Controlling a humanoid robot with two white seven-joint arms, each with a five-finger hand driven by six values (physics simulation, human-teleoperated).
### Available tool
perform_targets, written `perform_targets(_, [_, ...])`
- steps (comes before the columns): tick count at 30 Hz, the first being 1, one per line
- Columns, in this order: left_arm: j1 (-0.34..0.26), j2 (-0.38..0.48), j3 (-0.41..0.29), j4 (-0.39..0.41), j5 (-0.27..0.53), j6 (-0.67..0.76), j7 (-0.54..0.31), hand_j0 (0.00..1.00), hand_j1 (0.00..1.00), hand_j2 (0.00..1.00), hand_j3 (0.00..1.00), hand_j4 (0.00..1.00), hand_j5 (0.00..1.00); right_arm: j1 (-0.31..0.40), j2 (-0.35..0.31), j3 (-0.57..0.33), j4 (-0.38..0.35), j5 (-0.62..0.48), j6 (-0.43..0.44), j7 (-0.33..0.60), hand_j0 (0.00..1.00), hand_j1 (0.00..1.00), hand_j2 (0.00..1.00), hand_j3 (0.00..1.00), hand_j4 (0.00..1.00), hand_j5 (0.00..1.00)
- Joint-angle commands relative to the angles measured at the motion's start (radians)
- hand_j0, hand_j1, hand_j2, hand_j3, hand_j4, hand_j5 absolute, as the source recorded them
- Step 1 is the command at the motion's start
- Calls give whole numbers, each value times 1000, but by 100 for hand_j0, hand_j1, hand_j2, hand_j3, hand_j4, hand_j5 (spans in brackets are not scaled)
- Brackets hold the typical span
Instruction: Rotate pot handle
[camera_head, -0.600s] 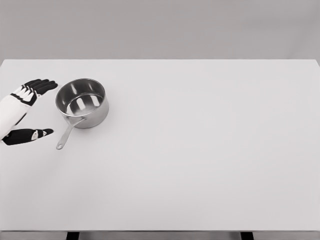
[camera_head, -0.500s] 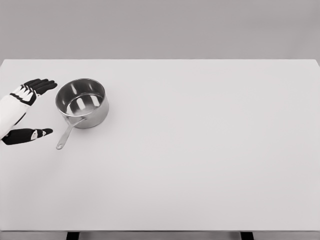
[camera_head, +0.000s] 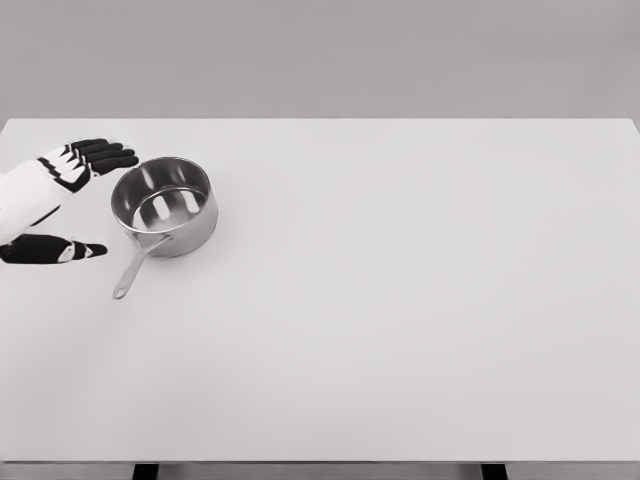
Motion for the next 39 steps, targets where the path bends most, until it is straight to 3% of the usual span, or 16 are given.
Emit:
perform_targets(1, [-5,52,-35,-1,243,1,-198,100,100,100,100,100,100,0,0,0,0,0,0,0,100,100,100,100,100,100])
perform_targets(2, [-18,52,-36,-1,281,1,-198,100,100,100,100,100,100,0,0,0,0,0,0,0,100,100,100,100,100,100])
perform_targets(3, [-69,62,-91,-1,341,1,-198,100,100,100,100,100,100,0,0,0,0,0,0,0,100,100,100,100,100,100])
perform_targets(6, [-209,160,-298,-1,453,1,-198,100,100,100,100,100,100,0,0,0,0,0,0,0,100,100,100,100,100,100])
perform_targets(8, [-290,156,-419,-1,496,1,-198,100,100,100,100,100,100,0,0,0,0,0,0,0,100,100,100,100,100,100])
perform_targets(11, [-434,160,-645,-1,645,1,-198,100,100,100,100,100,100,0,0,0,0,0,0,0,100,100,100,100,100,100])
perform_targets(12, [-445,160,-680,-1,679,1,-198,100,100,100,100,100,100,0,0,0,0,0,0,0,100,100,100,100,100,100])
perform_targets(15, [-443,160,-734,-2,723,1,-198,100,100,100,100,100,100,0,0,0,0,0,0,0,100,100,100,100,100,100])
perform_targets(20, [-414,156,-788,-4,732,1,-198,100,100,100,100,100,100,0,0,0,0,0,0,0,100,100,100,100,100,100])
perform_targets(35, [-204,179,-779,-2,786,1,-198,100,100,100,100,100,100,0,0,0,0,0,0,0,100,100,100,100,100,100])
perform_targets(39, [-199,186,-771,-2,809,1,-198,100,100,100,100,100,100,0,0,0,0,0,0,0,100,100,100,100,100,100])
